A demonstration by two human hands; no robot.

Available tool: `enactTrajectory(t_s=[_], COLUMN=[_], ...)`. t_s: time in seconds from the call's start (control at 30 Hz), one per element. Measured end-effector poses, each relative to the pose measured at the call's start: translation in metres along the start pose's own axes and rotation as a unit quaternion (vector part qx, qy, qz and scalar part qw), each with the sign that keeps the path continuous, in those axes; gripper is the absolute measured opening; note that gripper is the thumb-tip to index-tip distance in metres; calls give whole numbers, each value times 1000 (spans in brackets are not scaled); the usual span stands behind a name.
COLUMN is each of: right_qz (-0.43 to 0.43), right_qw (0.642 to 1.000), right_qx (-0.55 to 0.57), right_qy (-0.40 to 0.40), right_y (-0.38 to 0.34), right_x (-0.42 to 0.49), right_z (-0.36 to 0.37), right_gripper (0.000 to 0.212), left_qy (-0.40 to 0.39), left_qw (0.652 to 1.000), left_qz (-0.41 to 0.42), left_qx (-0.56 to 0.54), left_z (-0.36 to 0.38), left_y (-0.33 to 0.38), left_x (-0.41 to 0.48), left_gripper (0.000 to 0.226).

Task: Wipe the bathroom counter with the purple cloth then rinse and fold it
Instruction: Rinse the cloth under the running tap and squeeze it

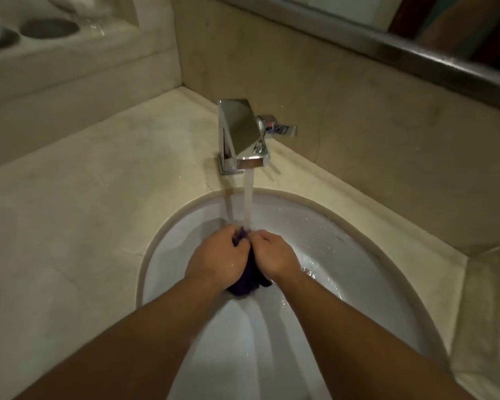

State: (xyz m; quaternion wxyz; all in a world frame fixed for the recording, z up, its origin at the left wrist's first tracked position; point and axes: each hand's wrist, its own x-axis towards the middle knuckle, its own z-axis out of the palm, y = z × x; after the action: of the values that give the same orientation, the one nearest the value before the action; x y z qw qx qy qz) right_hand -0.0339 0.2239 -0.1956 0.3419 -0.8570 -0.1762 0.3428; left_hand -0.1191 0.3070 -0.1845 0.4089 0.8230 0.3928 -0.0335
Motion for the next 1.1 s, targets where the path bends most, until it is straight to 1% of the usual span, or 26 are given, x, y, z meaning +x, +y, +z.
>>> enactTrajectory(t_s=[0.1,0.13,0.23,0.27,0.33,0.4,0.47,0.53,0.7,0.77,0.93,1.1], right_qz=[-17,-23,-28,-30,-33,-31,-28,-27,-38,-37,-8,12], right_qw=[997,996,982,973,948,926,909,895,903,914,947,951], right_qx=[-63,-86,-182,-222,-308,-366,-406,-437,-419,-399,-319,-308], right_qy=[-29,-30,-40,-48,-69,-86,-88,-85,-79,-71,-38,-17], right_y=[-20,-28,-51,-57,-76,-95,-112,-127,-158,-162,-159,-170], right_x=[-14,-19,-33,-37,-43,-50,-62,-83,-146,-169,-220,-248], right_z=[-21,-29,-51,-56,-69,-82,-94,-104,-124,-135,-152,-150], right_gripper=[36,37,34,33,33,34,38,42,36,36,37,38], left_qy=[-9,-11,-37,-48,-54,-58,-68,-77,-94,-81,-82,-76], left_qw=[997,995,986,980,962,944,937,937,935,940,944,939], left_qz=[18,29,63,71,84,97,110,109,106,116,109,140], left_qx=[74,91,151,181,256,311,326,323,325,312,299,305], left_z=[-26,-37,-66,-72,-89,-105,-120,-132,-161,-171,-191,-214], left_y=[22,30,53,58,73,92,109,119,132,131,125,146], left_x=[-8,-11,-20,-23,-31,-37,-46,-63,-104,-124,-164,-178], left_gripper=[46,47,42,41,52,60,60,60,63,61,61,63])
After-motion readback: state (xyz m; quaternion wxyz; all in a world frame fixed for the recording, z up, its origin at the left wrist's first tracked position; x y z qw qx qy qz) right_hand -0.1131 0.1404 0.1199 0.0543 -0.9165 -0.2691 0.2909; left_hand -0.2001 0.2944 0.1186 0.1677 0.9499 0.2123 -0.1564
